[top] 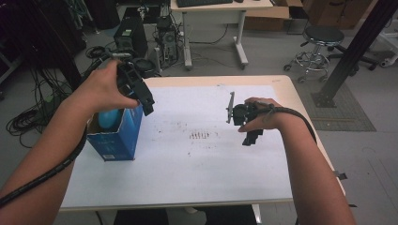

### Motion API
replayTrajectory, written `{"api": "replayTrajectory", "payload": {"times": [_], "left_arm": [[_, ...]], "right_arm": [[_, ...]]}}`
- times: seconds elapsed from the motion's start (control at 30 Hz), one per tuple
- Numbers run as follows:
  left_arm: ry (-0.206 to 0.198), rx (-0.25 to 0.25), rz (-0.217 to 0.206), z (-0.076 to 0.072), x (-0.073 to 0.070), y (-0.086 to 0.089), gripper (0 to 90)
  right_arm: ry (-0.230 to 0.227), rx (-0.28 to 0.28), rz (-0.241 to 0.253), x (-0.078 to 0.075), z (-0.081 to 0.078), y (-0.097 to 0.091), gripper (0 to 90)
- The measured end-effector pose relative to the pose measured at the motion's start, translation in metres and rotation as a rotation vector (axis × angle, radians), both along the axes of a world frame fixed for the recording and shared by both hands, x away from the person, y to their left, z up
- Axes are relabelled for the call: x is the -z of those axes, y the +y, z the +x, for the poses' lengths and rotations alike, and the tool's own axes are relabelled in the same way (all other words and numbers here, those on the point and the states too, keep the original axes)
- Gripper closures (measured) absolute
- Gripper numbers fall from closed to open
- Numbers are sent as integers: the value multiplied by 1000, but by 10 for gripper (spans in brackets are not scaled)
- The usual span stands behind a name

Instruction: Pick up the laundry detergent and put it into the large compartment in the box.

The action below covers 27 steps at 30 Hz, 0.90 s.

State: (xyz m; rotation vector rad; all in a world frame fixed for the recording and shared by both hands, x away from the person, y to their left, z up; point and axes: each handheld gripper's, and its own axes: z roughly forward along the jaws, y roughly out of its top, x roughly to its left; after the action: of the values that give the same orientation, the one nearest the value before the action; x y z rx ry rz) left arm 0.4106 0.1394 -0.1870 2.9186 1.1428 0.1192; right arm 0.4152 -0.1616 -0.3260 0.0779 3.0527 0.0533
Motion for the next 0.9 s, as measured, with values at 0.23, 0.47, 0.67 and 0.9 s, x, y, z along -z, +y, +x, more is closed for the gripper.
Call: {"api": "replayTrajectory", "payload": {"times": [0.23,0.47,0.67,0.9], "left_arm": [[-29,142,-60,-1,-4,-8,2],[-35,386,-91,-8,-4,-19,2],[8,478,-76,-11,8,-24,2],[10,508,-96,-14,9,-31,2]], "right_arm": [[3,-1,-1,-1,-1,0,68],[3,-6,7,-2,-1,-1,68],[6,-16,7,-2,-1,0,68],[11,-24,2,-1,1,1,68]]}}
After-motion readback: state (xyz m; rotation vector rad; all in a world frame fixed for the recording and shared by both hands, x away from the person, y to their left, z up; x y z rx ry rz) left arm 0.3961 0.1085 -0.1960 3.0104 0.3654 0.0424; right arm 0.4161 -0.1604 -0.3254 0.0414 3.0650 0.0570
